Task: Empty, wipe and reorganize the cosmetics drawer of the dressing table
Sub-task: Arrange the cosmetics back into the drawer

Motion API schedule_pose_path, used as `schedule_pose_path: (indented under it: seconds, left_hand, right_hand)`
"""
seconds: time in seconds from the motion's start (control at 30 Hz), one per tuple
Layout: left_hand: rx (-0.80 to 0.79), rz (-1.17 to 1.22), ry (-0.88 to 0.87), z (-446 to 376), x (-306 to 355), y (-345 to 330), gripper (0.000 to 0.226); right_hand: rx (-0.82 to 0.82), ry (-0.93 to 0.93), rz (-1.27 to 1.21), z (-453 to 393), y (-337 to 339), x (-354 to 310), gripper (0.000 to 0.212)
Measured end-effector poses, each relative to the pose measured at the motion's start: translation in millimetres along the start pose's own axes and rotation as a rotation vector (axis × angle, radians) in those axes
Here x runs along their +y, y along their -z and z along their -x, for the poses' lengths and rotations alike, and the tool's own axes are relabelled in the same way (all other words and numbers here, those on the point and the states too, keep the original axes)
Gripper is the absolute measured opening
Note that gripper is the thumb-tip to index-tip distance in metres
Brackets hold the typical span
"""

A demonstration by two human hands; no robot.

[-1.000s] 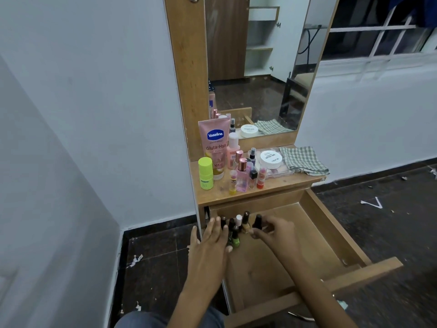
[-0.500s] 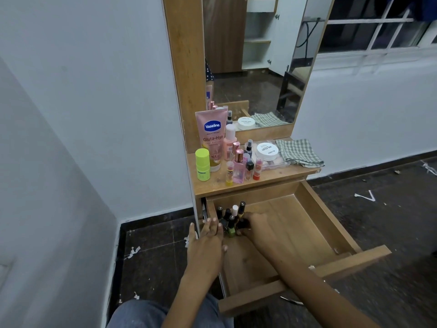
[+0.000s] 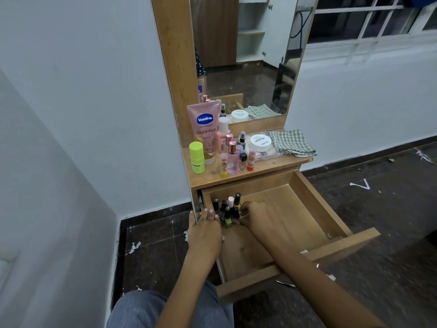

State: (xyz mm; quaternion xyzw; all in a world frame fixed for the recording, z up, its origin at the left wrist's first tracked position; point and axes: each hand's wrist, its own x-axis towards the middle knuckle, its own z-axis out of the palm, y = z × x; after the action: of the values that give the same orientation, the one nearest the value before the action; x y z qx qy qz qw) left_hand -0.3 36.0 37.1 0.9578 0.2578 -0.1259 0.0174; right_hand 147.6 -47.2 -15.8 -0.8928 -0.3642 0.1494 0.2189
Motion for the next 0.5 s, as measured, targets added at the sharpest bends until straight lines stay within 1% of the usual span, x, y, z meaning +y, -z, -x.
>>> schedule_pose_path:
  seconds: [0.13,0.2,0.33,0.4,0.47,0.5]
  left_hand:
    - [-0.024,-0.028,0.002,-2.6,0.3,5.8,0.062]
    - [-0.024,-0.038,-0.002,-4.1,0.9,9.2,0.06]
    - [0.0,-0.067,-0.01,-9.2,-0.2,12.4,0.048]
    - [0.003,-0.086,-0.014,-12.1,-0.5,12.3,0.047]
    - [-0.005,-0.071,-0.005,-14.0,-1.2,11.4,0.049]
    - [-0.01,-0.066,0.0,-14.9,-1.3,10.9,0.051]
  right_hand:
    - [0.086,-0.012,-0.101,3.4,5.7,7.1,0.021]
    - [0.188,0.015,-0.137,6.1,11.2,12.9,0.017]
    - [0.443,0.146,-0.225,14.1,53.0,10.7,0.016]
    - [0.578,0.23,-0.205,8.3,80.2,12.1,0.015]
    - [0.638,0.301,-0.187,-8.3,104.1,14.2,0.015]
    - [0.636,0.327,-0.172,-19.7,114.8,14.2,0.015]
